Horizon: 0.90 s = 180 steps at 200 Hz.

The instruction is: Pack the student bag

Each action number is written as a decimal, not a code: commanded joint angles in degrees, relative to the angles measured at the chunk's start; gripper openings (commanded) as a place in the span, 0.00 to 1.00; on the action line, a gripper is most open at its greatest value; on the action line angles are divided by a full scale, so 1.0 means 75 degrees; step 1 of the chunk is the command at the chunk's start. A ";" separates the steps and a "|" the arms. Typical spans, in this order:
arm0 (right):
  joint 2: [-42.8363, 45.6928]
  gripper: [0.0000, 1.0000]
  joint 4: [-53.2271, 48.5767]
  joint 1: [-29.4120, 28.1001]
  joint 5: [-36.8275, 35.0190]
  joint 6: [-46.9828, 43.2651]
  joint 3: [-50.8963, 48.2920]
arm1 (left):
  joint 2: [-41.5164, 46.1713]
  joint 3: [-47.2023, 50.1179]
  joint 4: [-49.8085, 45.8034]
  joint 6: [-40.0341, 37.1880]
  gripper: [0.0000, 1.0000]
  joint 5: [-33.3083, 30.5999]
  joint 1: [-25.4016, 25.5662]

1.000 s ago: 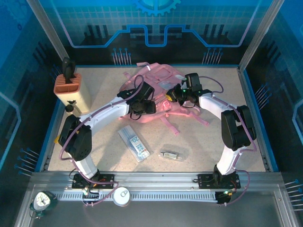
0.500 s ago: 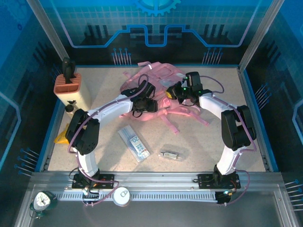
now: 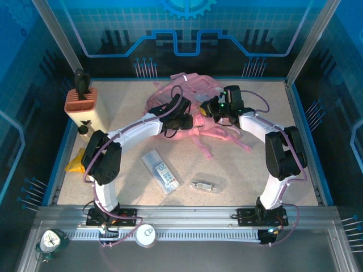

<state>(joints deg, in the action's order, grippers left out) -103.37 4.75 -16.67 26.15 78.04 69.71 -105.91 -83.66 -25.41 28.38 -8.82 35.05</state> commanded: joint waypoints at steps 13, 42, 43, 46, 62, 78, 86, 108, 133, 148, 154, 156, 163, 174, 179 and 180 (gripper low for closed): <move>0.0388 0.00 0.0613 0.0034 0.0626 -0.0047 0.0068 | 0.0244 -0.0135 0.0417 -0.0198 0.31 -0.0435 0.0013; 0.0389 0.00 0.0588 0.0034 0.0679 -0.0072 0.0138 | 0.0245 -0.0042 0.0525 -0.0098 0.25 -0.0533 -0.0176; 0.0389 0.00 0.0586 0.0032 0.0679 -0.0079 0.0144 | 0.0234 -0.0039 0.0539 -0.0095 0.25 -0.0516 -0.0181; 0.0388 0.00 0.0568 0.0035 0.0675 -0.0081 0.0150 | 0.0239 -0.0036 0.0571 -0.0077 0.25 -0.0503 -0.0197; 0.0429 0.00 0.0561 0.0025 0.0672 -0.0092 0.0139 | 0.0315 0.0156 0.0979 0.0005 0.26 -0.0485 -0.0232; 0.0480 0.00 0.0556 0.0021 0.0648 -0.0092 0.0087 | 0.0321 0.0180 0.1205 0.0069 0.33 -0.0638 -0.0238; 0.0505 0.00 0.0550 0.0012 0.0650 -0.0093 0.0068 | 0.0296 0.0169 0.1229 0.0206 0.36 -0.0823 -0.0236; 0.0530 0.00 0.0591 -0.0073 0.0603 -0.0093 0.0001 | 0.0207 0.0218 0.1591 0.0507 0.33 -0.1198 -0.0238; 0.0506 0.00 0.0612 -0.0128 0.0622 -0.0091 -0.0066 | 0.0271 0.0390 0.2051 0.0665 0.21 -0.1425 -0.0222; 0.0552 0.00 0.0551 -0.0076 0.0603 -0.0173 -0.0158 | 0.0409 0.0345 0.1791 0.0702 0.14 -0.1698 -0.0220; 0.0574 0.00 0.0553 -0.0046 0.0597 -0.0198 -0.0201 | 0.0470 0.0327 0.1663 0.0631 0.12 -0.1746 -0.0222; 0.0581 0.00 0.0550 -0.0035 0.0587 -0.0213 -0.0210 | 0.0489 0.0326 0.1629 0.0592 0.12 -0.1767 -0.0223; 0.0599 0.00 0.0528 -0.0001 0.0583 -0.0256 -0.0230 | 0.0592 0.0336 0.1510 0.0486 0.11 -0.1799 -0.0220; 0.0633 0.00 0.0479 0.0067 0.0611 -0.0331 -0.0207 | 0.0724 0.0296 0.1168 0.0353 0.08 -0.1924 -0.0248; 0.0655 0.00 0.0474 0.0089 0.0605 -0.0353 -0.0211 | 0.0774 0.0233 0.0928 0.0322 0.07 -0.2014 -0.0260; 0.0657 0.00 0.0471 0.0095 0.0610 -0.0358 -0.0212 | 0.0780 0.0221 0.0875 0.0320 0.07 -0.2036 -0.0263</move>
<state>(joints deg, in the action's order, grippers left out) -102.87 6.72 -16.47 26.92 77.95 68.36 -105.08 -80.79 -17.69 32.62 -16.43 34.50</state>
